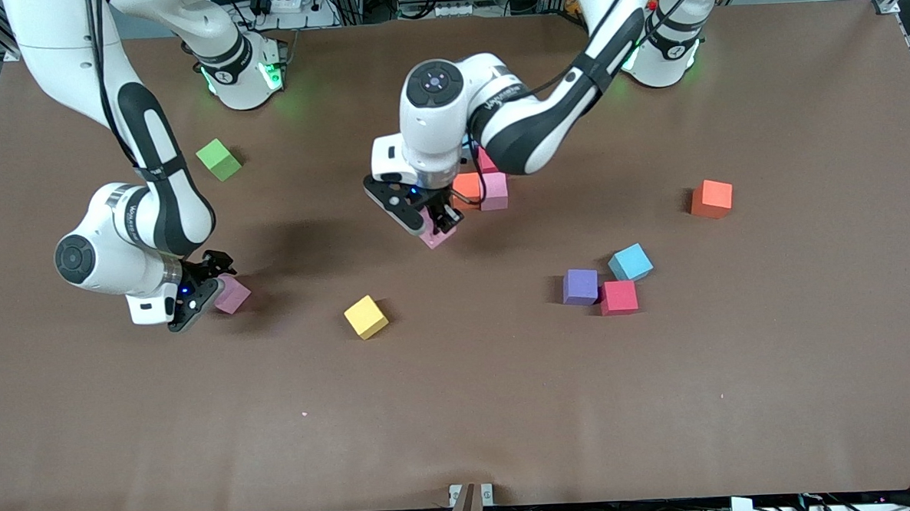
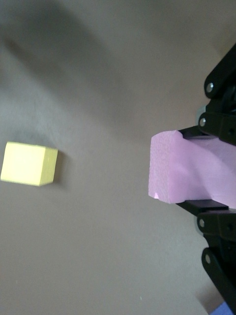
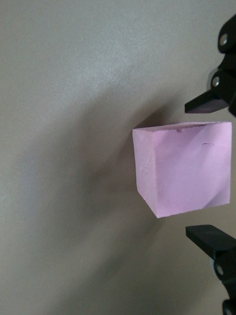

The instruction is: Form number 2 with 11 blocks

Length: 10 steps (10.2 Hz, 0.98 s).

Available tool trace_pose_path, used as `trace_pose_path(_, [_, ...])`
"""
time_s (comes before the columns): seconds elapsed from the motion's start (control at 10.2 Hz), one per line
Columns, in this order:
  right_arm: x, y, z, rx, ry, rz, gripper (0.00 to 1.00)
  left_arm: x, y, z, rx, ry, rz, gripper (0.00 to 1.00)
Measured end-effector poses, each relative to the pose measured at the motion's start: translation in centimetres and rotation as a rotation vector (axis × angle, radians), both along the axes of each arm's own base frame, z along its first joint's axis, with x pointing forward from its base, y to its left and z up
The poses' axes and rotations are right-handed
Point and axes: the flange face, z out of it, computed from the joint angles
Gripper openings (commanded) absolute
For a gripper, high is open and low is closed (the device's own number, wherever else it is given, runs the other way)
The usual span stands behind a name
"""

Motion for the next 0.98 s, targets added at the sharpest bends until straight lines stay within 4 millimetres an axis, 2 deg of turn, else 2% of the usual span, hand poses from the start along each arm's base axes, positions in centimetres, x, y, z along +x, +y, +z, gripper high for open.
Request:
trace_pose_path(0.39, [-0.2, -0.2, -1.0, -0.008, -0.005, -0.010, 1.00, -4.5, -2.7, -0.9, 0.035, 0.017, -0.082, 0.18])
trace_pose_path(0.59, [-0.3, -0.3, -1.3, 0.002, -0.008, -0.019, 1.00, -6.5, -3.4, -1.9, 0.073, 0.031, -0.137, 0.18])
trace_pose_path(0.98, [-0.3, -0.3, -1.7, 0.009, -0.016, -0.015, 1.00, -6.7, -2.9, -2.9, 0.111, 0.030, -0.323, 0.18])
